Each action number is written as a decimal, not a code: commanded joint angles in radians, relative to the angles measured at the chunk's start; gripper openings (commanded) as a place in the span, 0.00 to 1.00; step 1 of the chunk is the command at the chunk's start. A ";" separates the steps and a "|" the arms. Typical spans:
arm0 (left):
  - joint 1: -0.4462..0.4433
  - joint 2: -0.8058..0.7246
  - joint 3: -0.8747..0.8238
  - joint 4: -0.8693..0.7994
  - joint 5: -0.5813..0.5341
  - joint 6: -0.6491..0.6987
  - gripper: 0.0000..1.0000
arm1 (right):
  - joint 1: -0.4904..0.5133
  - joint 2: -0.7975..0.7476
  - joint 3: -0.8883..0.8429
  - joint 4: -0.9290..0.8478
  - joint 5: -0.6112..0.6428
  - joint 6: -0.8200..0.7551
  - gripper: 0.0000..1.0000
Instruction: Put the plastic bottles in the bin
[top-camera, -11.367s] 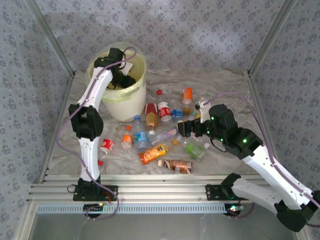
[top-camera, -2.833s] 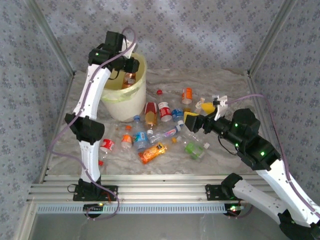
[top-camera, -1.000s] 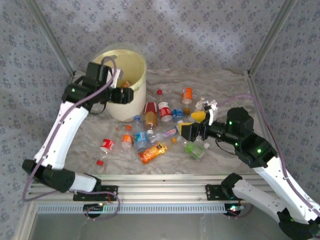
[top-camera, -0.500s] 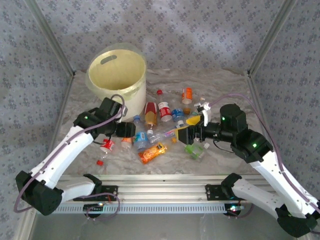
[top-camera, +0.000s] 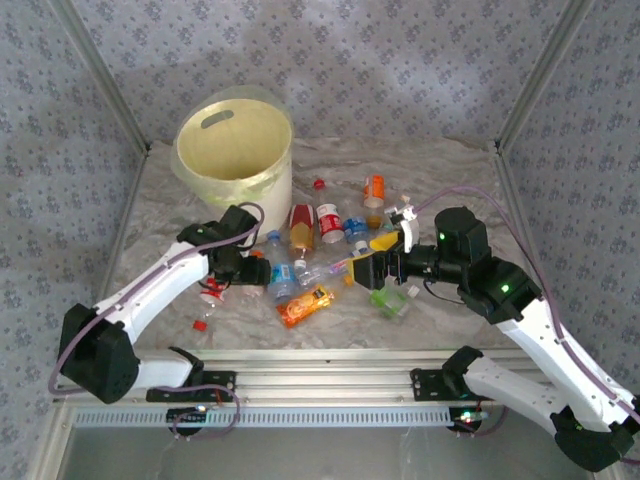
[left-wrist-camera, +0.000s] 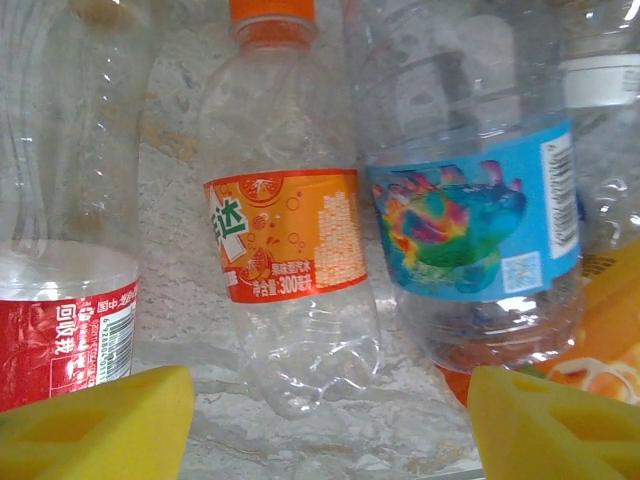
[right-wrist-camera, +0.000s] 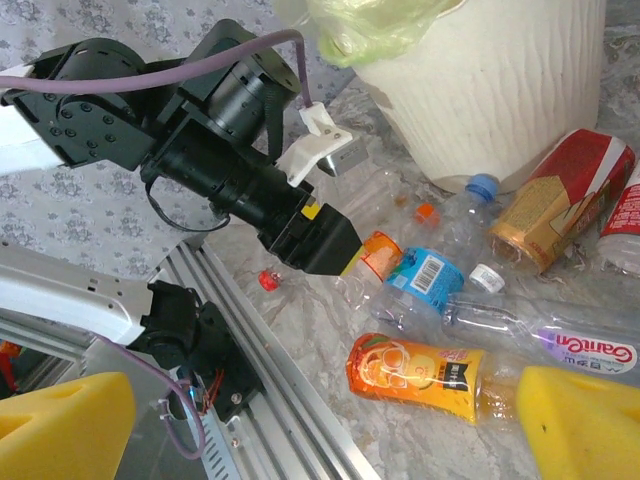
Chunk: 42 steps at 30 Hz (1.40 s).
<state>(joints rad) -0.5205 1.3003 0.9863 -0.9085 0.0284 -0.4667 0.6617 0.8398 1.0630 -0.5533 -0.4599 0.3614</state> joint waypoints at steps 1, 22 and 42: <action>0.017 0.031 -0.028 0.036 0.013 -0.016 0.73 | 0.008 -0.001 -0.009 0.003 0.010 0.014 1.00; 0.076 0.149 -0.161 0.217 0.088 -0.013 0.78 | 0.013 0.008 -0.034 0.028 0.024 0.028 1.00; 0.079 0.114 -0.172 0.237 0.111 -0.027 0.54 | 0.015 0.019 -0.041 0.034 0.029 0.024 1.00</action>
<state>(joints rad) -0.4450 1.4628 0.8013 -0.6518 0.1204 -0.4881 0.6701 0.8593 1.0309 -0.5312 -0.4412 0.3767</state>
